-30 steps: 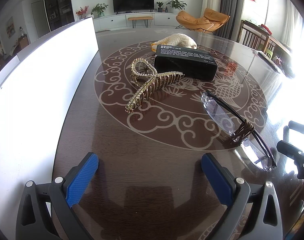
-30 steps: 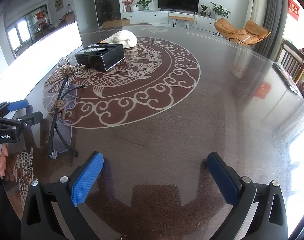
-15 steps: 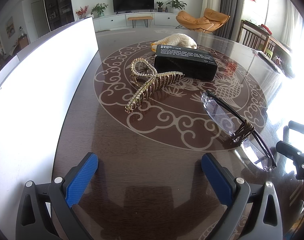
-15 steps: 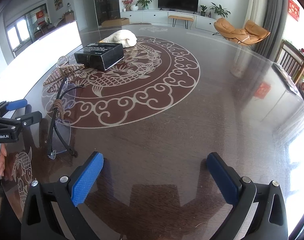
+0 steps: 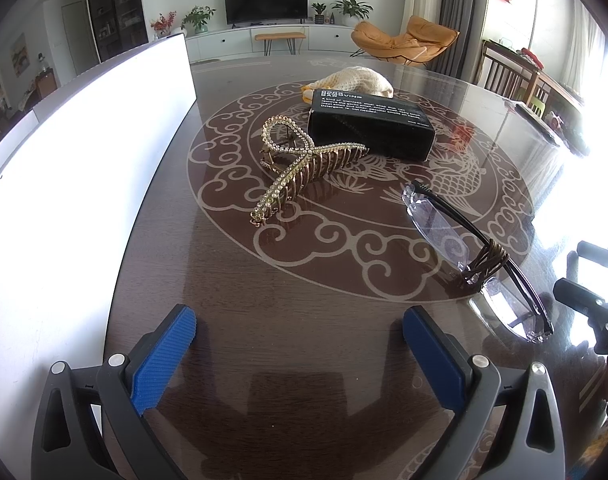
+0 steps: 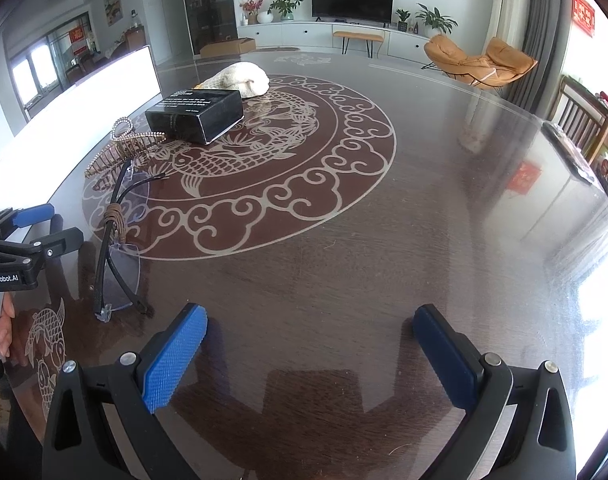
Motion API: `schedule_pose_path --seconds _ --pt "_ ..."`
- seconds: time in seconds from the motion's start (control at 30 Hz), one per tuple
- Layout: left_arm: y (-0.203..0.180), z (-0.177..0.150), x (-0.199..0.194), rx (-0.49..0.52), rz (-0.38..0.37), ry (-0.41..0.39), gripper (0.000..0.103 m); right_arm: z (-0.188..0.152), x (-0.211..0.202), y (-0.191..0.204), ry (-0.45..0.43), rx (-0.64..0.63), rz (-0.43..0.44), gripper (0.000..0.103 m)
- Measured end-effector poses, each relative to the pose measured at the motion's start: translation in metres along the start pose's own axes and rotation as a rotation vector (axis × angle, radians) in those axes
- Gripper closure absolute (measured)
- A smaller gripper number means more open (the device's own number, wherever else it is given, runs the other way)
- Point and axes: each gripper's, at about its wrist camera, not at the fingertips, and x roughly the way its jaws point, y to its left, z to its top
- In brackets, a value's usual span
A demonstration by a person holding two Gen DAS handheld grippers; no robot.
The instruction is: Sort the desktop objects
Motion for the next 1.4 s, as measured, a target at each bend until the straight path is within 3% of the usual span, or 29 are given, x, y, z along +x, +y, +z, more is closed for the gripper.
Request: schedule_pose_path --seconds 0.87,1.03,1.4 --pt "-0.001 -0.001 -0.003 0.000 0.007 -0.004 0.000 -0.001 0.000 0.000 0.005 -0.006 -0.014 0.000" --pt "-0.001 0.000 -0.002 0.004 0.002 0.000 0.000 0.005 0.004 -0.009 0.008 0.083 -0.083 0.000" --pt "-0.003 0.000 -0.002 0.005 0.003 -0.001 0.000 0.007 0.005 -0.005 0.005 0.078 -0.079 0.000"
